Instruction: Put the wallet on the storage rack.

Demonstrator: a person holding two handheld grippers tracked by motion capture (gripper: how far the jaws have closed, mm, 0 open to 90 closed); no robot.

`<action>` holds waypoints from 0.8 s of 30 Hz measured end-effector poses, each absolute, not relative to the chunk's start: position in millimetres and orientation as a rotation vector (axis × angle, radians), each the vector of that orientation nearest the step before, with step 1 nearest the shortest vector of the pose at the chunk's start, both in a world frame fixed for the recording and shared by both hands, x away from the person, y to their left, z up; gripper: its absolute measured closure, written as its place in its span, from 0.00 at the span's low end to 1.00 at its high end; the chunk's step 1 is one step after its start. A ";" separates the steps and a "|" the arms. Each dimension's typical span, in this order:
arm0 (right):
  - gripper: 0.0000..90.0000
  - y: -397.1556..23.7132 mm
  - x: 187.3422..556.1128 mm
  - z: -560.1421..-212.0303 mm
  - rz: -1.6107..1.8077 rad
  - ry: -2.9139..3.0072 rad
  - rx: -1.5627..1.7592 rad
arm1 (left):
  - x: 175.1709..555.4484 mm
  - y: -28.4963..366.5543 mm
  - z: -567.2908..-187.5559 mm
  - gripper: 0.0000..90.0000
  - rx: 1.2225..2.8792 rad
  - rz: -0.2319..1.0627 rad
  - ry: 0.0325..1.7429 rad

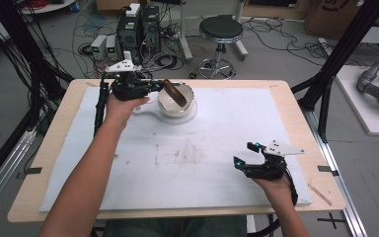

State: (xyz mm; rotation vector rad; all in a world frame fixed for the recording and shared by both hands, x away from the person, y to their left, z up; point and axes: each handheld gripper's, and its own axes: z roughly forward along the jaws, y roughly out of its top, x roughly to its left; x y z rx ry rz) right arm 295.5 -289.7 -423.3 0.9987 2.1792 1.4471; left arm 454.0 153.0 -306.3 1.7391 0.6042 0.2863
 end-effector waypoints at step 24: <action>0.21 -292.7 297.5 -426.6 1.442 2.190 1.005 | 490.8 138.7 -362.8 0.98 1.778 0.314 0.781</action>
